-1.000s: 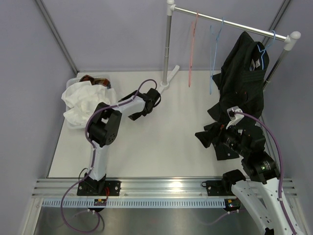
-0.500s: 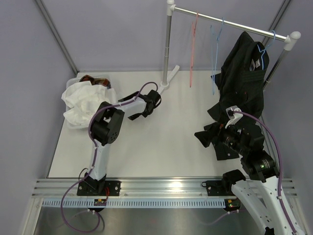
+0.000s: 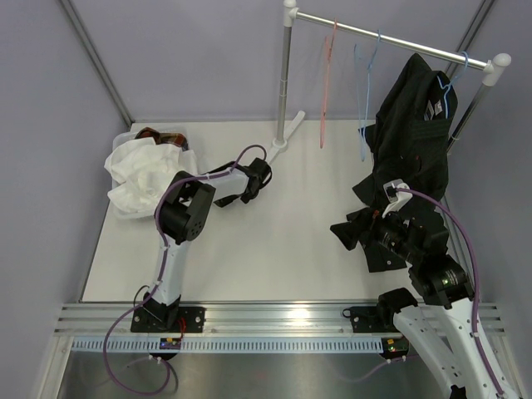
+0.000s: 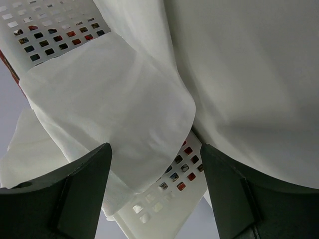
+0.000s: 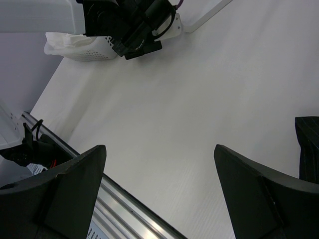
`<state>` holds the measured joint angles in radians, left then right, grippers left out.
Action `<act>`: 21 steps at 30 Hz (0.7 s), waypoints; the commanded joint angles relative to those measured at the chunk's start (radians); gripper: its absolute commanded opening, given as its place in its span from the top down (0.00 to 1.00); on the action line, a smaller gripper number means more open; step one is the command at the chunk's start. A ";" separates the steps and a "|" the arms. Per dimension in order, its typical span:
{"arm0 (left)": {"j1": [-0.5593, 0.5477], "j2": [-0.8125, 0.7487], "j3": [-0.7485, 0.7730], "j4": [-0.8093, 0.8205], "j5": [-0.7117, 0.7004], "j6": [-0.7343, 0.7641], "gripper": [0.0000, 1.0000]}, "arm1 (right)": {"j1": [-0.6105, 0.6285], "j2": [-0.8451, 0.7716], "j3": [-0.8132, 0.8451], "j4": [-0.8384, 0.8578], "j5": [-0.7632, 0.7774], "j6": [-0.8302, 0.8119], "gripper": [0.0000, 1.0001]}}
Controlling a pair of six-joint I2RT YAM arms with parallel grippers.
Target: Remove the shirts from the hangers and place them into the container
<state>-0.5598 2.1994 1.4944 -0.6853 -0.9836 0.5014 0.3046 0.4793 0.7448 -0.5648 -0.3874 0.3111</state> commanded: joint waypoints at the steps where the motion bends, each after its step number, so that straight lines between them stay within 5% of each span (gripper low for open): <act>1: 0.008 0.006 -0.003 0.024 -0.050 0.031 0.23 | -0.002 0.004 -0.005 0.028 -0.033 0.006 0.00; 7: 0.009 0.006 -0.013 0.052 -0.085 0.039 0.24 | -0.002 0.004 -0.007 0.029 -0.034 0.008 0.00; 21: 0.023 0.020 -0.013 0.064 -0.112 0.042 0.51 | -0.002 -0.002 -0.007 0.026 -0.034 0.006 0.01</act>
<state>-0.5476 2.2086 1.4788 -0.6338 -1.0565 0.5247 0.3046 0.4808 0.7399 -0.5648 -0.3878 0.3111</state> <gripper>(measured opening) 0.499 0.993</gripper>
